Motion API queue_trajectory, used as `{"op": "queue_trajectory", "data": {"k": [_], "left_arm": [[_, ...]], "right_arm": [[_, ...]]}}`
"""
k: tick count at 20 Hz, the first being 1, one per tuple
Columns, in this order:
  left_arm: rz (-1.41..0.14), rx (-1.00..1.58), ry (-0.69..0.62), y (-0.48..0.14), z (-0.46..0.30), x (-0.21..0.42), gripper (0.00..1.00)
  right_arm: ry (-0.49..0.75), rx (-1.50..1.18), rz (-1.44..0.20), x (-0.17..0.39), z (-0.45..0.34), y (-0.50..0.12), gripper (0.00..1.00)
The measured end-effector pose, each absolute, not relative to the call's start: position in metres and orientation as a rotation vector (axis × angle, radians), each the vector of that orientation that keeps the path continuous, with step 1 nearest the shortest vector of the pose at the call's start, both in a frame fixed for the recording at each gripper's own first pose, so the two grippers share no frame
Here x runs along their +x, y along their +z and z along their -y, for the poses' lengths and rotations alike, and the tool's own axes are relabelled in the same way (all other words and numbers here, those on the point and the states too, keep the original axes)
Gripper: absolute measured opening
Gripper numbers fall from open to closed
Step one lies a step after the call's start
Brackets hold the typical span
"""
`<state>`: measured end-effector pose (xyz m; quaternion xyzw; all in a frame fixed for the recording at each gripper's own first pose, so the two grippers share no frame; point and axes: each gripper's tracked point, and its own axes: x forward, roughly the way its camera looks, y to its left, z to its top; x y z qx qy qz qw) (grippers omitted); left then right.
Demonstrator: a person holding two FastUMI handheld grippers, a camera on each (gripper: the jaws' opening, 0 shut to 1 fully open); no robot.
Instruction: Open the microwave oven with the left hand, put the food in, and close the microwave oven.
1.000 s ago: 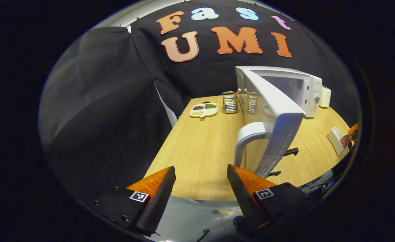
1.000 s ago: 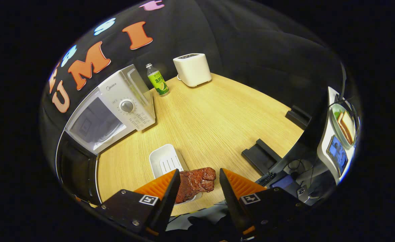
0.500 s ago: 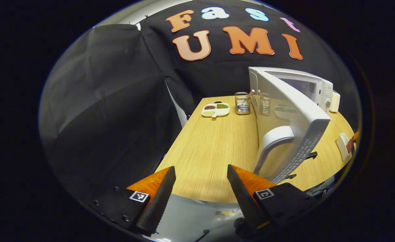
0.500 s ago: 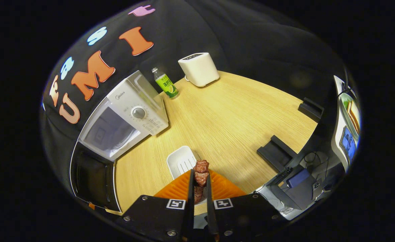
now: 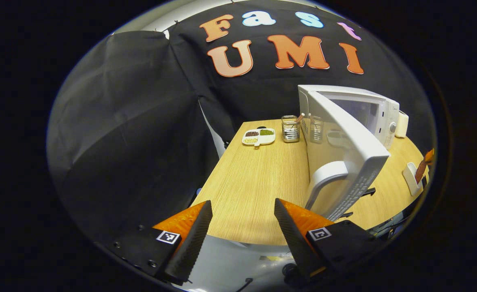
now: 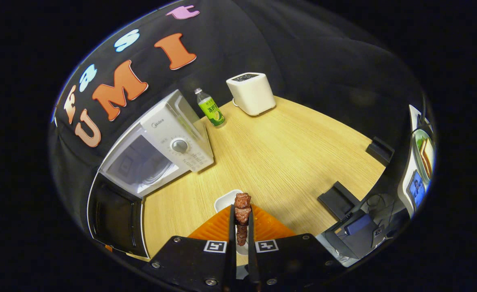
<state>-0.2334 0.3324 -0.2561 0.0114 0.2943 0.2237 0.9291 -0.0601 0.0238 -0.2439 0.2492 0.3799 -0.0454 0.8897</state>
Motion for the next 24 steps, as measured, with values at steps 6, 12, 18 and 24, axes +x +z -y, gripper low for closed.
{"op": "queue_trajectory", "data": {"k": [6,12,18,24], "left_arm": [[-0.557,0.011,0.452,-0.249,-0.328,-0.213,0.99],[-0.538,0.006,0.444,-0.252,-0.332,-0.204,0.97],[-0.531,-0.002,0.437,-0.255,-0.338,-0.200,0.92],[-0.553,-0.055,0.427,-0.273,-0.344,-0.189,1.00]], "right_arm": [[0.076,0.603,-0.639,-0.015,-0.087,-0.184,0.11],[0.153,0.717,-0.544,0.032,-0.158,-0.163,0.11],[0.163,0.731,-0.497,0.071,-0.203,-0.159,0.11],[0.091,0.785,-0.449,0.118,-0.245,-0.171,0.12]]}}
